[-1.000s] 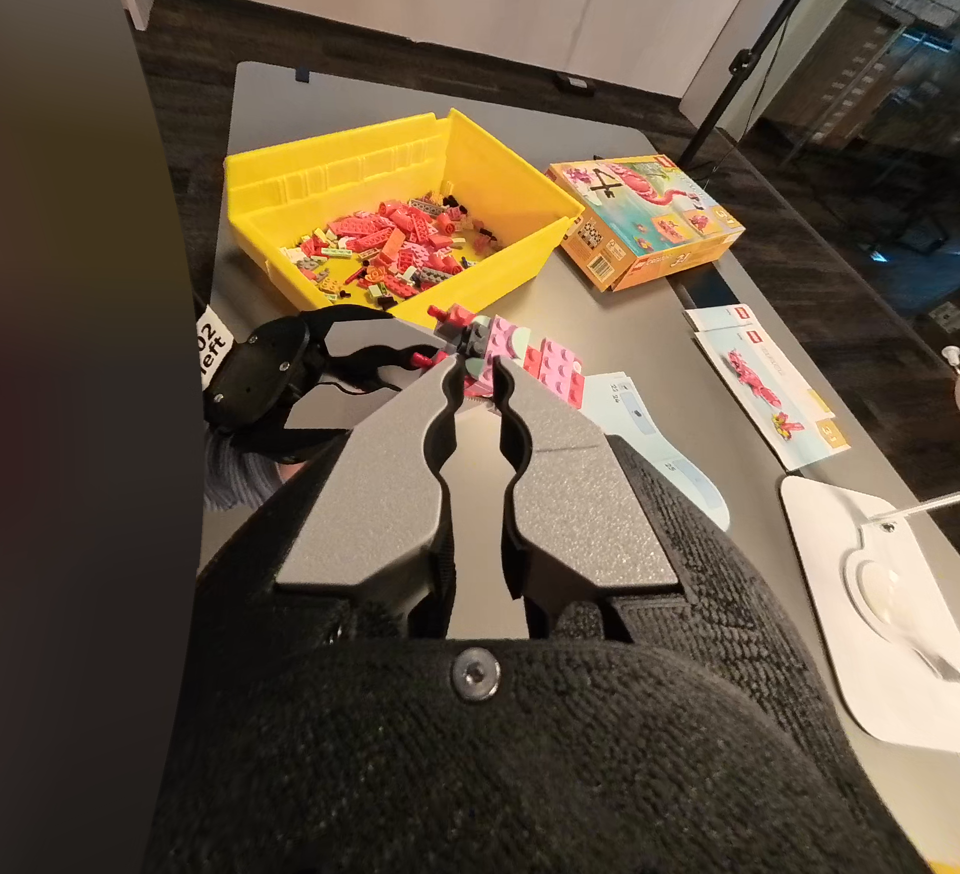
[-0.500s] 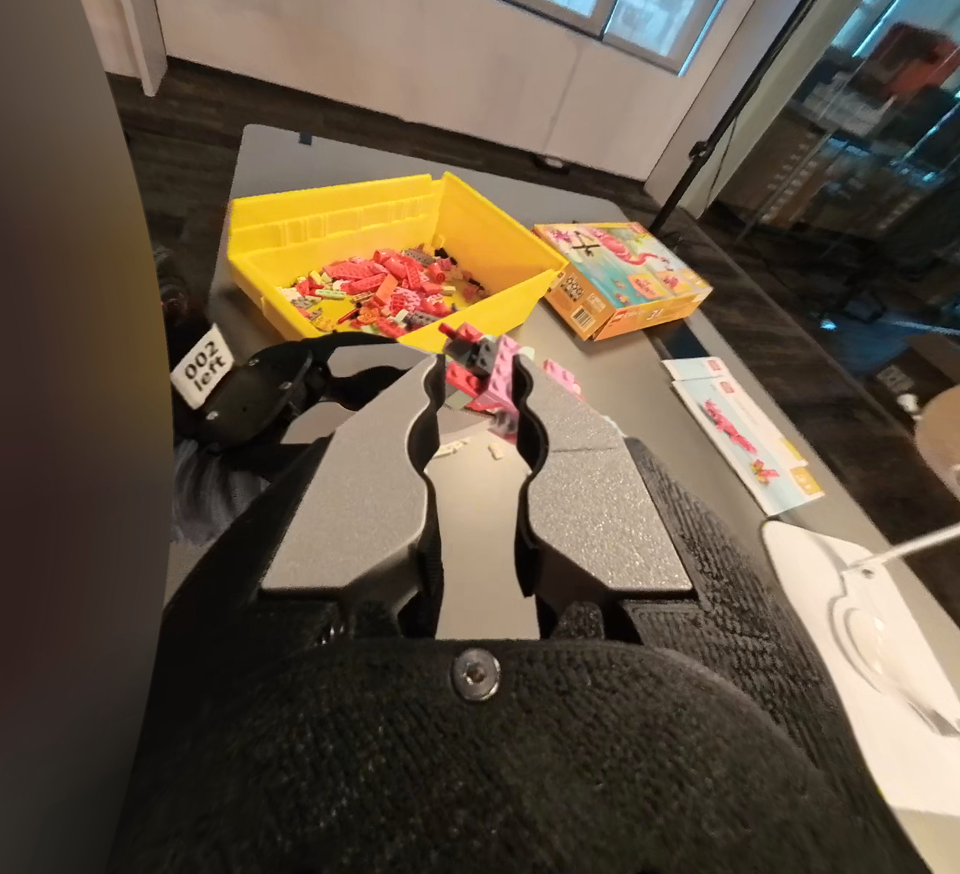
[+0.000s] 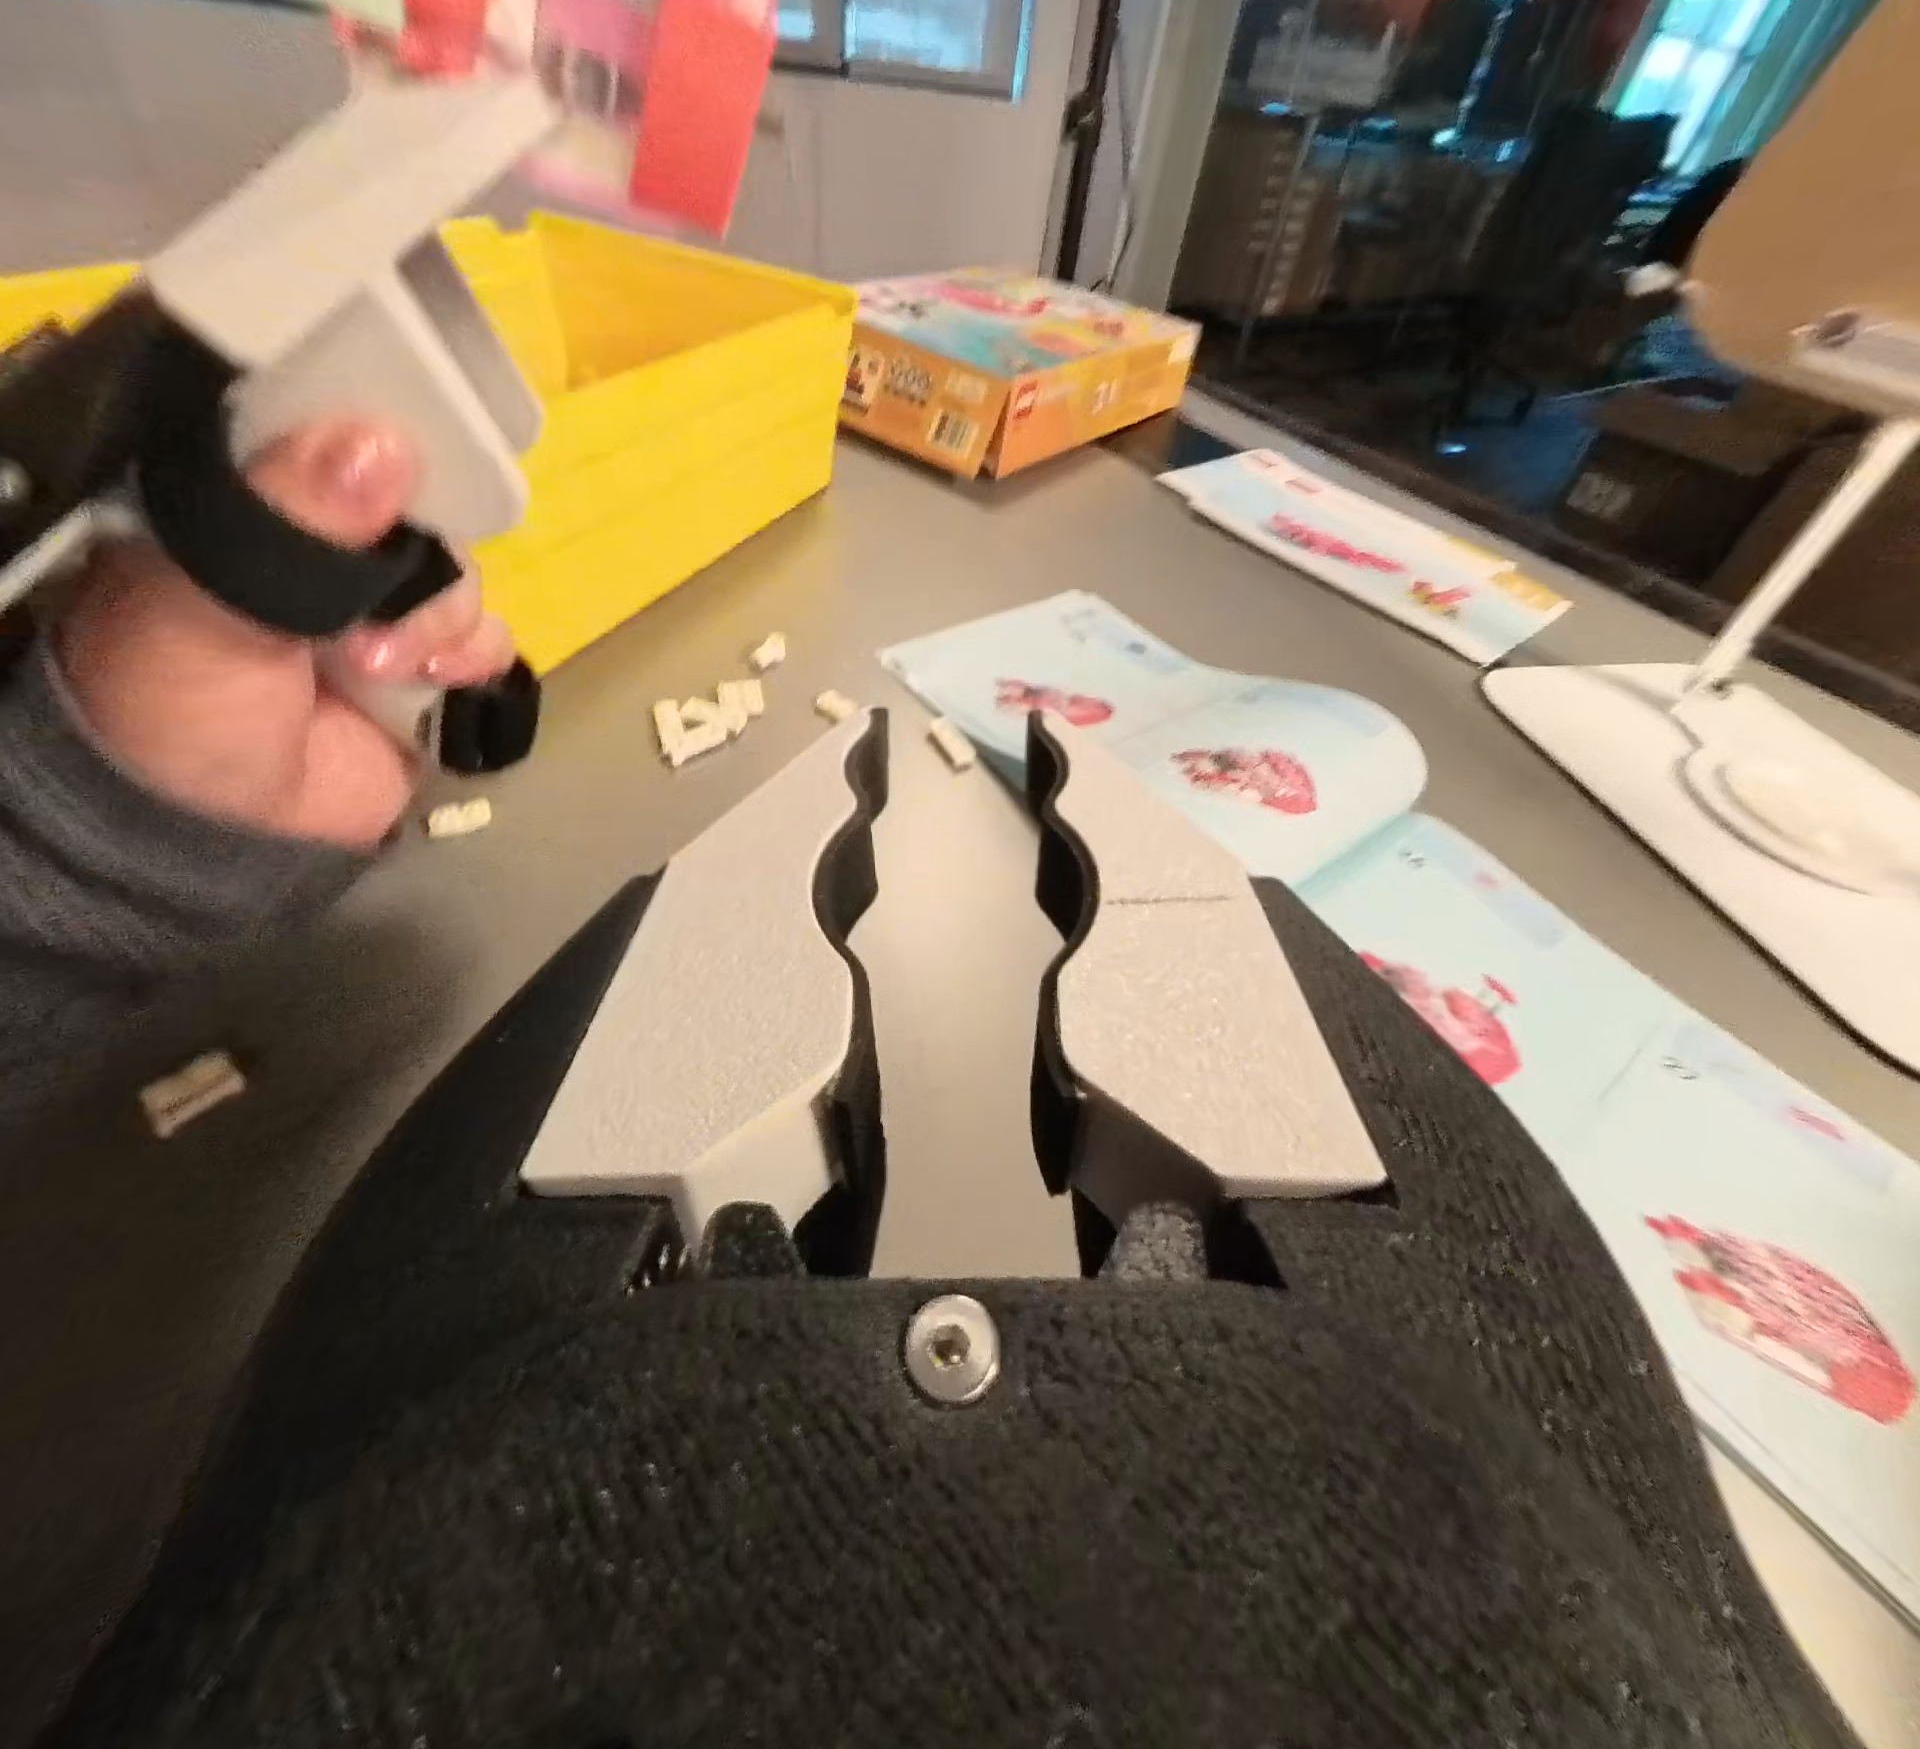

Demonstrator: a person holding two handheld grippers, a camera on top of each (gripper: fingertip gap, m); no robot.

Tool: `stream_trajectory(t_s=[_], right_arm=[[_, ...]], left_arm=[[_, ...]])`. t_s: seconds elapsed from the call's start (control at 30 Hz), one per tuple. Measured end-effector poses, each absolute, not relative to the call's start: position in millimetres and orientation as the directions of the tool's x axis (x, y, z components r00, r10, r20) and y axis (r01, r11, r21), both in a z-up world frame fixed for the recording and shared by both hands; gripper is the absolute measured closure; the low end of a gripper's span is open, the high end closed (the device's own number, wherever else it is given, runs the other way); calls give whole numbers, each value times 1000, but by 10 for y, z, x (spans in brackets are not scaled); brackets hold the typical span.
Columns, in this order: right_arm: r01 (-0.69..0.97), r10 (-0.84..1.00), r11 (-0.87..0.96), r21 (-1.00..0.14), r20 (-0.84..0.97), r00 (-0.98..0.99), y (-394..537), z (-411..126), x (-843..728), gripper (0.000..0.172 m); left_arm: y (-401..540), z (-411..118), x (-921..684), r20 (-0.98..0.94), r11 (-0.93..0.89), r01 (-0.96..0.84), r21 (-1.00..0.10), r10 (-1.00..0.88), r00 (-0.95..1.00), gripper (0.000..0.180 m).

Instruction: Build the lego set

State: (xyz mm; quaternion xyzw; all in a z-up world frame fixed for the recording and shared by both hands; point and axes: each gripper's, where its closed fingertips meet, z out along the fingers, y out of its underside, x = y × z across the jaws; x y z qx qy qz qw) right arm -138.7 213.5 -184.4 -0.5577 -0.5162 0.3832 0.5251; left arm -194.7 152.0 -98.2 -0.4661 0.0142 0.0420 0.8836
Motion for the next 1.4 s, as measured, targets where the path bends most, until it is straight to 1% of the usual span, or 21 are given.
stream_trajectory(t_s=[0.07, 0.17, 0.23, 0.3, 0.33, 0.4, 0.53, 0.67, 0.8, 0.87, 1.0, 1.1, 1.17, 1.23, 1.3, 1.33, 1.37, 1.4], right_arm=[[210, 992, 98, -973, 113, 62, 1993, -2022, -1407, 148], [312, 979, 87, -946, 24, -200, 1607, -2302, -1415, 149], [335, 952, 102, -937, -5, -305, 1393, -2416, -1452, 150], [399, 925, 141, -906, -23, -380, 1231, -2600, -1474, 156], [448, 924, 158, -880, -28, -382, 1215, -2687, -1496, 154], [478, 904, 191, -857, -36, -426, 1120, -2757, -1523, 155], [553, 894, 238, -798, -43, -447, 1071, -2915, -1554, 153], [568, 900, 247, -785, -31, -434, 1090, -2946, -1595, 154], [565, 900, 261, -782, -14, -435, 1092, -2951, -1629, 161], [562, 898, 273, -781, -2, -440, 1088, -2953, -1633, 168], [551, 894, 302, -778, 29, -448, 1083, -2951, -1632, 171], [524, 877, 372, -766, 105, -469, 1100, -2948, -1628, 171], [496, 849, 462, -735, 206, -486, 1156, -2925, -1617, 172], [428, 776, 603, -673, 371, -510, 1244, -2834, -1598, 172], [325, 618, 782, -531, 599, -509, 1352, -2703, -1593, 171], [260, 490, 871, -416, 701, -518, 1372, -2664, -1576, 172], [207, 334, 942, -263, 782, -526, 1406, -2655, -1555, 172], [164, 164, 983, -89, 825, -541, 1452, -2676, -1528, 171]], left_arm=[[1508, -972, -1992, -57, 564, -89, -821, 75, 996, 165], [1435, -905, -2013, -64, 589, -102, -801, 85, 994, 165], [1361, -846, -2000, -74, 612, -109, -783, 83, 994, 165], [1303, -813, -1962, -92, 630, -119, -768, 76, 993, 165], [1293, -812, -1936, -109, 628, -134, -766, 79, 991, 165], [1274, -819, -1893, -135, 625, -161, -764, 90, 987, 165], [1235, -876, -1890, -123, 615, -150, -774, 87, 989, 165], [1186, -923, -1936, -111, 605, -146, -783, 95, 989, 165], [1155, -957, -1975, -89, 599, -127, -791, 93, 992, 165], [1146, -968, -1988, -87, 596, -126, -793, 93, 992, 166], [1139, -978, -2007, -82, 593, -123, -795, 95, 992, 165], [1142, -976, -2011, -74, 594, -113, -796, 89, 993, 165], [1142, -975, -2011, -72, 595, -108, -796, 84, 994, 165], [1145, -976, -2012, -68, 595, -103, -797, 80, 994, 165], [1152, -980, -2007, -66, 593, -97, -799, 74, 995, 165], [1152, -979, -2002, -67, 594, -97, -799, 72, 995, 165], [1151, -976, -1996, -69, 594, -98, -798, 71, 995, 165], [1151, -974, -1992, -71, 595, -99, -797, 70, 995, 165]])
